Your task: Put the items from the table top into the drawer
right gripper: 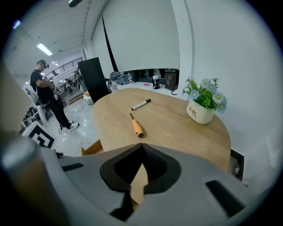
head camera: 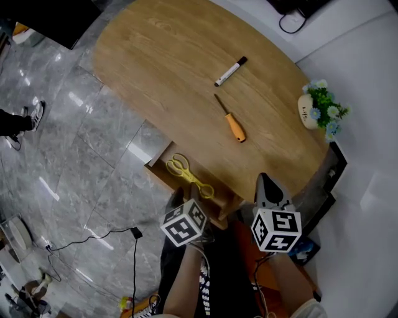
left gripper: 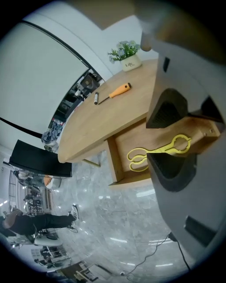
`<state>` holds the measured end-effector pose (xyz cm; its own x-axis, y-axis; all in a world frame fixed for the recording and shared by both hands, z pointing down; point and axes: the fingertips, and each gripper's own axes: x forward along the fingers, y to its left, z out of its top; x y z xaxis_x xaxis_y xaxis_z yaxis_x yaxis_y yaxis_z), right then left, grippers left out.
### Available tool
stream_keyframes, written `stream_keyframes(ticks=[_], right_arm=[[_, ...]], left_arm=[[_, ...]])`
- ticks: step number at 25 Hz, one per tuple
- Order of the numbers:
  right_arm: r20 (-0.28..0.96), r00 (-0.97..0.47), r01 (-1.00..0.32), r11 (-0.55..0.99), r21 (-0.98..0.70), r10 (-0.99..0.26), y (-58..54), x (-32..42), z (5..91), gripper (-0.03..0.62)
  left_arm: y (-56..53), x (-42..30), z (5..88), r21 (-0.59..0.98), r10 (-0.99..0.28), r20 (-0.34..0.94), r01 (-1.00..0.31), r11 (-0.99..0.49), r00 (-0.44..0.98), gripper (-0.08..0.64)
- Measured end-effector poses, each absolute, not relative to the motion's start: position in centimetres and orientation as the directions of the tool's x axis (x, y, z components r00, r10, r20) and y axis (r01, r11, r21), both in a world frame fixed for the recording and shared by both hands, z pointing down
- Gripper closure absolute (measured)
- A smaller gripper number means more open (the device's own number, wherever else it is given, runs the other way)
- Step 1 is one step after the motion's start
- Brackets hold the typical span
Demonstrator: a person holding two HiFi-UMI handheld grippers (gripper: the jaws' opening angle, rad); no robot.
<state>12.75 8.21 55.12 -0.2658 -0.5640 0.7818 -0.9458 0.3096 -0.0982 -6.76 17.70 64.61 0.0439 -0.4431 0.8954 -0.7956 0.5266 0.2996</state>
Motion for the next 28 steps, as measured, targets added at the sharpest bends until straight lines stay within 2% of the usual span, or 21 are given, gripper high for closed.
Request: stream_keyframes(ticks=[13, 28], right_arm=[[0.790, -0.252, -0.955, 0.275, -0.110, -0.559, 7.0, 13.6, 55.9, 0.600], [0.804, -0.200, -0.979, 0.145, -0.143, -0.559, 5.2, 19.6, 56.6, 0.599]], left_arm=[[12.3, -7.3, 62.9, 0.273, -0.478, 0.877, -0.868, 0.416, 0.046, 0.407], [1.9, 2.6, 61.6, 0.301, -0.504, 0.848, -0.932, 0.204, 0.163, 0.407]])
